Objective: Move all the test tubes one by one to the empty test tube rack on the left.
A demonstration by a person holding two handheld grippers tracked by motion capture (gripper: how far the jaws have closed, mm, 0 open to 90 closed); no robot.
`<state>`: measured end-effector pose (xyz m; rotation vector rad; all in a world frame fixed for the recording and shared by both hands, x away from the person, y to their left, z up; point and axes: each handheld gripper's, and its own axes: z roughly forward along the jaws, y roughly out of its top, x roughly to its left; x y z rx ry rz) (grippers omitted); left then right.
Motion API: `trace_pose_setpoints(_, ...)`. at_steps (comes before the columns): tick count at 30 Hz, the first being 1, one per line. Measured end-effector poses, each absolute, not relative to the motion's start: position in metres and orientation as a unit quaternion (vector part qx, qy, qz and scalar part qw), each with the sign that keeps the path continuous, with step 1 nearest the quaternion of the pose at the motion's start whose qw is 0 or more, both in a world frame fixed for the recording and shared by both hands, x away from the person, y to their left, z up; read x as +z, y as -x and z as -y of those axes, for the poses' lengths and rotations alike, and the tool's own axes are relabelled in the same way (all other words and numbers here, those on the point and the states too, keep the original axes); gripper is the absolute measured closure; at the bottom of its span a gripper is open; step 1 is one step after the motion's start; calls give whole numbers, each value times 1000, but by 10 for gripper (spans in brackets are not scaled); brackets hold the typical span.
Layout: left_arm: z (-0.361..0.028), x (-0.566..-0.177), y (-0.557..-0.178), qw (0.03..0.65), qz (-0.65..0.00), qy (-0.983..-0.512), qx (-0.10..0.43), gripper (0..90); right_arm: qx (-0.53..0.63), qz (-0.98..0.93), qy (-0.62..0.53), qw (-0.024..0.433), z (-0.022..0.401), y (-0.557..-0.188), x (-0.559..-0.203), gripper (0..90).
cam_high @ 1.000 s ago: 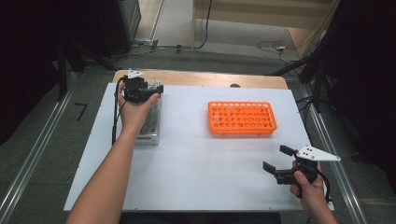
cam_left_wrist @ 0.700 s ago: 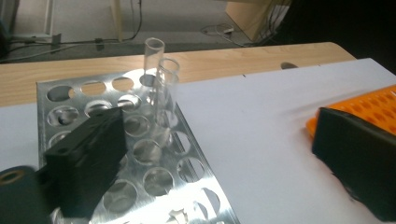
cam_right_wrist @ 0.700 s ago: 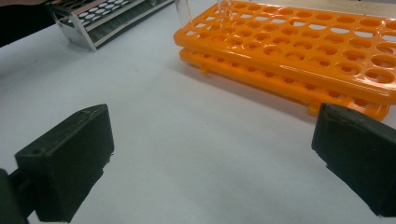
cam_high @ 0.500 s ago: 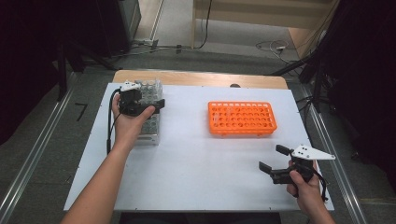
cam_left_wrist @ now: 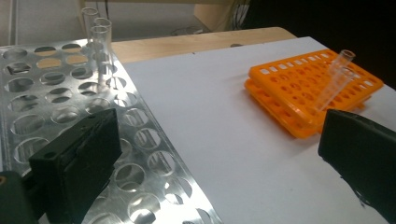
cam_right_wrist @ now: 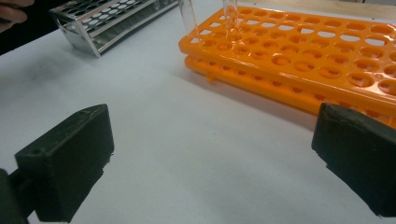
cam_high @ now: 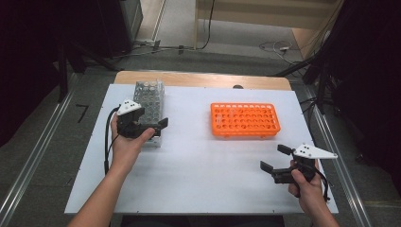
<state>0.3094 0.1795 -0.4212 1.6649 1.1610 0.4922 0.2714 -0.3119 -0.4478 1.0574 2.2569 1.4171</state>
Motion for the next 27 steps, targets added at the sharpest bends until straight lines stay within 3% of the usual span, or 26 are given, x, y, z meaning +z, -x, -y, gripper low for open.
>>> trace_pose_setpoints(27,-159,-430,-234,541,-426,-695,207,0,485,-786,-353,146,248,-330,-435,0)
